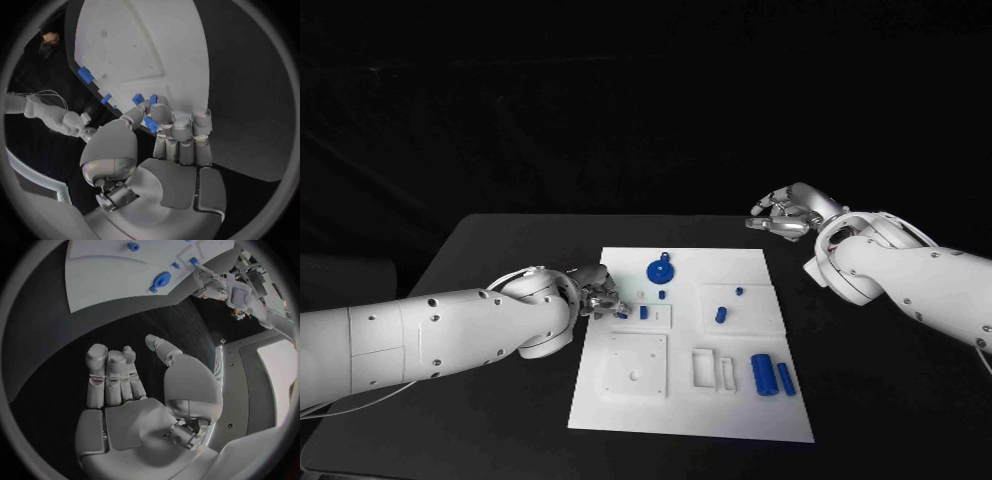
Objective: Assemble the parts on the task board
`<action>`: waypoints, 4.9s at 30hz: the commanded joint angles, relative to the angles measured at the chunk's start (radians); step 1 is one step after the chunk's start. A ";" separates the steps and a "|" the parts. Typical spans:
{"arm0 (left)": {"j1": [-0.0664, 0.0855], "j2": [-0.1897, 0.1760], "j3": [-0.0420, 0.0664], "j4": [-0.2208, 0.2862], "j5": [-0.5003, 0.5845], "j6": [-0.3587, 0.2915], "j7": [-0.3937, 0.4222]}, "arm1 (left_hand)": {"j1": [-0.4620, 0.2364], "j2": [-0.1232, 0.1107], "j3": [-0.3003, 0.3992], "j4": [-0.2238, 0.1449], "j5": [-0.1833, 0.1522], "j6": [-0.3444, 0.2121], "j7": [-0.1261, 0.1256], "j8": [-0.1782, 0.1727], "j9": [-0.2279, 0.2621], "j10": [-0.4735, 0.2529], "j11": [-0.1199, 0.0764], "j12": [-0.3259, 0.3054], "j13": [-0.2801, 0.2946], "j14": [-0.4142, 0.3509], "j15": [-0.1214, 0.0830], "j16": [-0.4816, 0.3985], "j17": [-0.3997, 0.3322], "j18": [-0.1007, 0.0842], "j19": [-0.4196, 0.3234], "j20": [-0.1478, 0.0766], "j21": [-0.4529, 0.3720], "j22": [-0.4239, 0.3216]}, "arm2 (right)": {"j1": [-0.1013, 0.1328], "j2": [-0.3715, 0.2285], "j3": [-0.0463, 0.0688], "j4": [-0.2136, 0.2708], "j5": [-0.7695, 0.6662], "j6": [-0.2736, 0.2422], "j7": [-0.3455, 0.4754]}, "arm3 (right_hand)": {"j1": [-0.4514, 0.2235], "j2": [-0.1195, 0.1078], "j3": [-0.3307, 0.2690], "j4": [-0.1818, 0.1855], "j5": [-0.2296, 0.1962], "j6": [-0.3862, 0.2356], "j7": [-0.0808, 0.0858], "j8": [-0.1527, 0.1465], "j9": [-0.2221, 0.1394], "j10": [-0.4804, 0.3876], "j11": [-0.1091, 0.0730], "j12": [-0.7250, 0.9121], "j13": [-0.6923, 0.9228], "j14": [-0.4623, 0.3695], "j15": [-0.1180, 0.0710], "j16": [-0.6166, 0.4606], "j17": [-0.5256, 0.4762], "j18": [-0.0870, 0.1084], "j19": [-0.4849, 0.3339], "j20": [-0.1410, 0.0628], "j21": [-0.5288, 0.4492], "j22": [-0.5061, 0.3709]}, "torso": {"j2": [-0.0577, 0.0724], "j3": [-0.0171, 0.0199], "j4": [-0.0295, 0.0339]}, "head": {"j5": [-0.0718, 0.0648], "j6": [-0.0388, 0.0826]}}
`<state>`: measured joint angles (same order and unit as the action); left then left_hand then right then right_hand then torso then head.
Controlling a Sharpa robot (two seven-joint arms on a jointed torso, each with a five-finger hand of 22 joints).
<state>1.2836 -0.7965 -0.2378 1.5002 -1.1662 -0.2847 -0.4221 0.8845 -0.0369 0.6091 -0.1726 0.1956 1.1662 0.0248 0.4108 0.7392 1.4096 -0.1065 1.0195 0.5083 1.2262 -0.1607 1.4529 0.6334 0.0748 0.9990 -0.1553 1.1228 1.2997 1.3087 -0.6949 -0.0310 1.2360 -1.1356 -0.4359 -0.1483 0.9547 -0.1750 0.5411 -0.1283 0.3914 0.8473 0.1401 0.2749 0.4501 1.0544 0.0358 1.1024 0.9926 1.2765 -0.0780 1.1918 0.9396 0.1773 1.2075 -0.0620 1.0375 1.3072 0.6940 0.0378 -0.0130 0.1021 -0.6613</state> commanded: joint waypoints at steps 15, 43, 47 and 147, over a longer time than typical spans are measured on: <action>-0.004 0.008 -0.003 -0.005 -0.001 0.040 -0.009 | -0.033 -0.043 -0.008 0.044 -0.031 0.058 -0.049 0.064 -0.001 -0.004 -0.025 0.011 -0.001 0.056 -0.070 0.010 -0.004 0.013 0.006 -0.118 0.001 0.002 | 0.000 0.000 0.000 0.000 -0.003 0.011 0.009 | 0.009 -0.001 -0.004 0.002 0.006 -0.002 0.008 -0.006 -0.002 -0.002 -0.003 0.005 -0.001 0.008 0.000 -0.006 -0.001 0.084 -0.001 -0.006 -0.006 0.001 | 0.000 -0.0005 0.0007 | -0.002 -0.002; -0.004 0.012 -0.003 -0.015 -0.001 0.039 -0.011 | -0.077 -0.067 -0.014 0.100 -0.135 0.050 -0.049 0.075 -0.015 -0.008 -0.025 0.015 -0.010 0.050 -0.070 0.013 -0.013 0.018 0.000 -0.118 -0.002 0.006 | -0.002 -0.001 0.000 0.001 -0.003 0.002 0.018 | 0.009 0.002 -0.008 -0.001 0.082 0.000 0.007 -0.005 -0.002 0.000 -0.003 0.009 -0.006 0.010 0.000 -0.005 -0.001 0.084 0.002 -0.005 -0.007 0.004 | -0.001 -0.0010 0.0007 | -0.007 0.006; -0.004 0.011 -0.003 -0.016 -0.001 0.037 -0.011 | -0.083 -0.079 -0.014 0.111 -0.139 0.049 -0.049 0.077 -0.017 -0.009 -0.025 0.015 -0.012 0.050 -0.070 0.013 -0.014 0.018 0.000 -0.118 -0.002 0.006 | -0.002 -0.002 0.000 0.001 -0.003 0.002 0.018 | 0.008 0.002 -0.008 -0.001 0.082 0.000 0.007 -0.005 -0.002 0.000 -0.003 0.009 -0.006 0.010 0.000 -0.005 -0.001 0.084 0.002 -0.005 -0.007 0.004 | -0.001 -0.0012 0.0008 | -0.007 0.006; 0.016 0.227 0.054 -0.259 -0.253 0.075 0.420 | 0.317 -0.179 0.023 -0.049 -0.123 -0.258 0.117 -0.150 -0.185 -0.260 0.190 -0.866 -0.344 -0.070 0.131 -0.225 -0.058 0.022 -0.108 0.026 -0.167 -0.011 | -0.011 0.010 0.000 -0.006 0.011 0.013 0.030 | 0.020 0.007 -0.010 -0.018 0.079 -0.001 0.007 -0.006 -0.002 0.000 -0.003 0.012 -0.010 0.012 -0.001 -0.006 -0.001 0.084 0.004 -0.006 -0.009 0.005 | 0.003 -0.0007 -0.0032 | -0.027 0.020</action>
<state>1.3003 -0.5740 -0.1841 1.2455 -1.4108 -0.2303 0.0059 1.2025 -0.2106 0.6303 -0.2267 0.0762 0.9041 0.1444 0.2635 0.5558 1.1442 0.0870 0.1607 0.1650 1.1490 -0.0268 1.2237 0.5746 0.0472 0.8847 -0.1160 0.9524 1.2876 1.2978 -0.6851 -0.0310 1.2270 -1.1214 -0.4342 -0.1280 0.9692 -0.1738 0.5315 -0.1380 0.4686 0.8480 0.1401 0.2749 0.4490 1.0544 0.0358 1.1071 0.9833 1.2819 -0.0760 1.1918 0.9394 0.1772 1.2129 -0.0604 1.0338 1.3080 0.6977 0.0372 -0.0172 0.0760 -0.6401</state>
